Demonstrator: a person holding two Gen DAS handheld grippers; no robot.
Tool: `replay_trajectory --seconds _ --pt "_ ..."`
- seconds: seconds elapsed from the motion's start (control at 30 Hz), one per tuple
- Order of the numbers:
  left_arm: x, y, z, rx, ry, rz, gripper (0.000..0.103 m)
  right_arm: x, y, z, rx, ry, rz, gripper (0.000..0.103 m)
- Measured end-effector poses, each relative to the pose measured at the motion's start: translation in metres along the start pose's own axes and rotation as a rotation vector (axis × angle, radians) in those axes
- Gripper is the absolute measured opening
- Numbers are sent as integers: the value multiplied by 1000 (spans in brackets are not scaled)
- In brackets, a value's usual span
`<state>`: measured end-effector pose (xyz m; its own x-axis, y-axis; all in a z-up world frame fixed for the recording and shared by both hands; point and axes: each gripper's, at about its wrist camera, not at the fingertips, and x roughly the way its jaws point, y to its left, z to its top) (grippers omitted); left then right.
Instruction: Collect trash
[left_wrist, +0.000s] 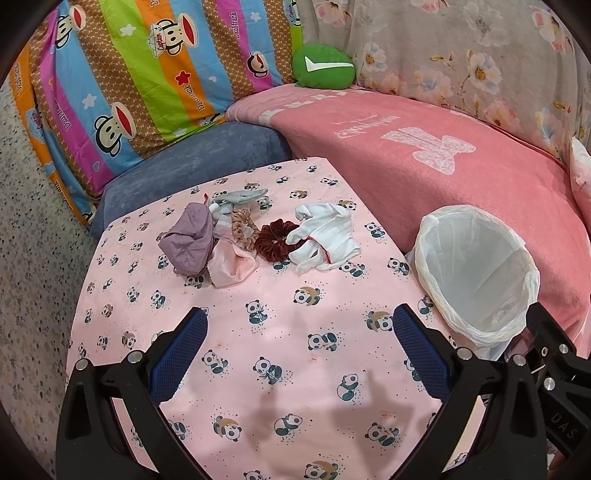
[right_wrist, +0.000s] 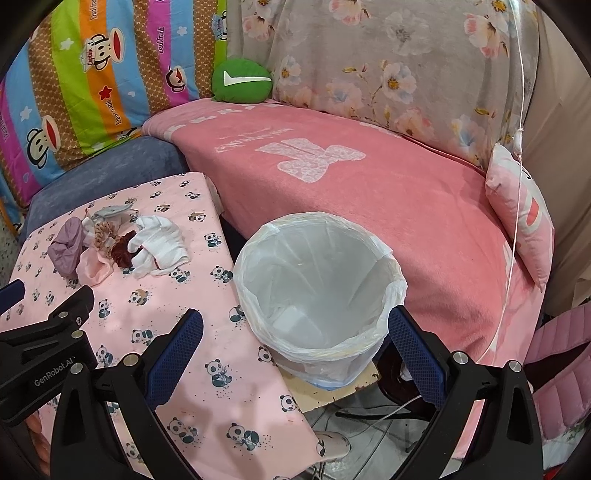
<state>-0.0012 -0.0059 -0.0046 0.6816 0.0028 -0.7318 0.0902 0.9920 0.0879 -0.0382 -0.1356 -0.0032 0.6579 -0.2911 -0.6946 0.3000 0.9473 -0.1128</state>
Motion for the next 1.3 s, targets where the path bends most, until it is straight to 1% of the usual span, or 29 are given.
replay_trajectory --seconds 0.57,1.3 --pt "-5 -6 0 12 -8 -4 96 -4 -7 2 16 -7 -2 98" --pt "-8 -7 2 25 -14 -9 96 -4 -6 1 15 -7 -3 98"
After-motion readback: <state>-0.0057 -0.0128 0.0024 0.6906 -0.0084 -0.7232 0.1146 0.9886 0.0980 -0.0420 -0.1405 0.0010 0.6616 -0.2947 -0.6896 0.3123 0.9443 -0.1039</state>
